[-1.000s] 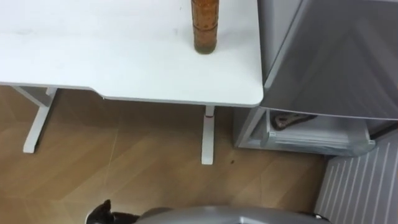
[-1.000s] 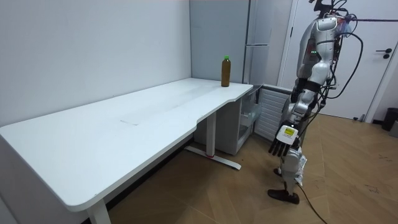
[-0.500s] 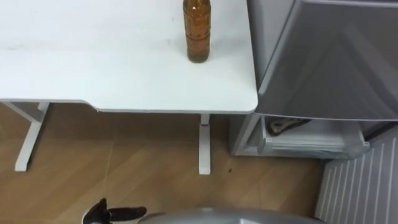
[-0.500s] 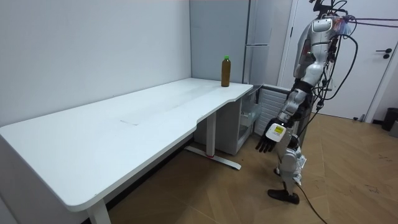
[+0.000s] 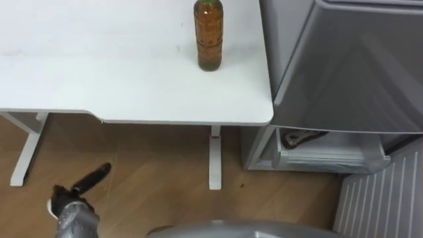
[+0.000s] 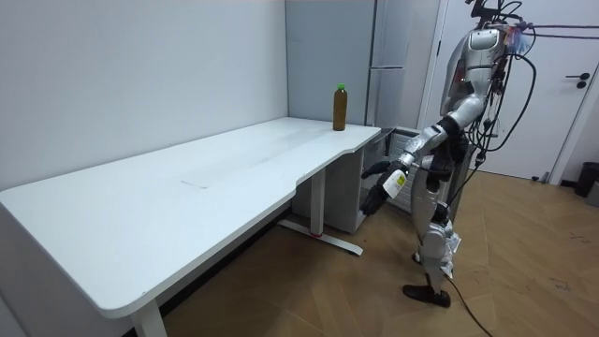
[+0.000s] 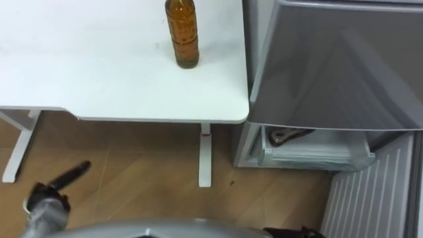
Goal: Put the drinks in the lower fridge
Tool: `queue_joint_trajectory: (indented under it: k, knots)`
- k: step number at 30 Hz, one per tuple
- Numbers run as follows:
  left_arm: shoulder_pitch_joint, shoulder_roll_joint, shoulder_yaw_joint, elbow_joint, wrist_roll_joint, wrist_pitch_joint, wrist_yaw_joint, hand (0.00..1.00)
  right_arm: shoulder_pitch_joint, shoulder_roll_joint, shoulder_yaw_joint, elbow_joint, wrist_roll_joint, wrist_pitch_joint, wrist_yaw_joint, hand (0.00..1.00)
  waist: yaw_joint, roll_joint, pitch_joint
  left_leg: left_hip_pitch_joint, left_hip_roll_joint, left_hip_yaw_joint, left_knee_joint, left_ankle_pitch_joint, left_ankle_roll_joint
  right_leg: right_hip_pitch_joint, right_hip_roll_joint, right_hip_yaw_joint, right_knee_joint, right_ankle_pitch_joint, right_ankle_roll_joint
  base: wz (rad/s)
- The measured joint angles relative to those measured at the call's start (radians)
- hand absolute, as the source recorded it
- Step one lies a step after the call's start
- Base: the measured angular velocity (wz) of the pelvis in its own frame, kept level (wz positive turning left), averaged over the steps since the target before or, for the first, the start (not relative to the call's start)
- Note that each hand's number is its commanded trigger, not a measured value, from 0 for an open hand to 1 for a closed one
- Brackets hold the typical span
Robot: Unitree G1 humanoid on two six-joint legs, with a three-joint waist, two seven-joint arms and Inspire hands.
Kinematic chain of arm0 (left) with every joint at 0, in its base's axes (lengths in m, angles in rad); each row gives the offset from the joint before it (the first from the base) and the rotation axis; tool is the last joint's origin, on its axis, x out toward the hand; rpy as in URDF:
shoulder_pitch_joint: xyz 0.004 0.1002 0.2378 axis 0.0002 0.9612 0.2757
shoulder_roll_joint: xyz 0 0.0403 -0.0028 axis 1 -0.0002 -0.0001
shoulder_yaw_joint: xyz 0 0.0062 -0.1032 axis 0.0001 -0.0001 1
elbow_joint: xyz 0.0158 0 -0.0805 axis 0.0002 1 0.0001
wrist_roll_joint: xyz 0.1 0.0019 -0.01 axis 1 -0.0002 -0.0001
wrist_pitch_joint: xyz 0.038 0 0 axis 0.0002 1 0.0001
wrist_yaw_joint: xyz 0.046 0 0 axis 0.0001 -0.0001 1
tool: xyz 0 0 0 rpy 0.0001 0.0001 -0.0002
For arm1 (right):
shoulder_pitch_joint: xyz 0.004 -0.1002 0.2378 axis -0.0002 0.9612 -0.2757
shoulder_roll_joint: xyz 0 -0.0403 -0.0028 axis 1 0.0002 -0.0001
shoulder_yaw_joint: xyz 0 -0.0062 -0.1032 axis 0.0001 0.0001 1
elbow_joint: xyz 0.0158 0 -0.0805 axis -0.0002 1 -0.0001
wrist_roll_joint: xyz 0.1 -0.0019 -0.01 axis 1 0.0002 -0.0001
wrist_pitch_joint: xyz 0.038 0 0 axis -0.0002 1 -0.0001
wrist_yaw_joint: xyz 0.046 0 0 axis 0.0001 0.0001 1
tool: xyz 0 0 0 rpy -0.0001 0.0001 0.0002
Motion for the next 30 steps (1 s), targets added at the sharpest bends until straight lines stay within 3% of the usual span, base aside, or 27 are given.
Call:
queue_joint_trajectory:
  k: [3,8,14,25,30]
  knots:
    - [-0.005,0.002,0.015,-0.171,0.021,-0.047,0.114,0.00,0.016,0.000,-0.022,-0.003,-0.018,-0.002,0.001,0.00,0.003,0.005,0.0001,0.000,0.000,-0.002,-0.006,0.000,0.000,0.000,0.001,0.003,0.002,0.000,0.000,-0.04]
    - [-0.004,0.002,0.027,-0.375,0.135,-0.067,0.232,0.00,0.054,0.002,-0.042,-0.046,-0.019,-0.005,-0.008,0.00,0.005,0.013,-0.0017,-0.001,0.001,-0.005,-0.006,-0.001,0.000,-0.004,0.003,0.002,0.003,0.001,-0.002,-0.03]
    - [-0.004,0.003,0.027,-0.561,0.264,-0.127,0.309,0.00,0.055,0.007,-0.044,-0.043,-0.026,-0.021,-0.021,0.00,0.002,0.022,-0.0066,0.001,0.000,-0.015,-0.006,-0.001,0.000,0.000,0.003,-0.001,0.001,0.001,-0.002,0.01]
    - [-0.004,0.008,0.043,-0.774,0.310,-0.150,0.348,0.00,0.063,0.011,-0.044,-0.026,-0.107,-0.035,-0.038,0.00,-0.001,0.014,-0.0024,0.007,-0.001,-0.030,-0.006,-0.001,0.000,0.011,0.005,0.000,-0.004,0.001,-0.002,-0.01]
    - [-0.007,0.012,0.038,-0.817,0.347,-0.164,0.276,0.00,0.061,0.012,-0.043,-0.006,-0.135,-0.038,-0.026,0.00,-0.004,0.009,0.0013,0.006,-0.002,-0.032,-0.004,-0.001,0.000,0.012,0.006,0.004,-0.008,0.001,-0.002,0.00]
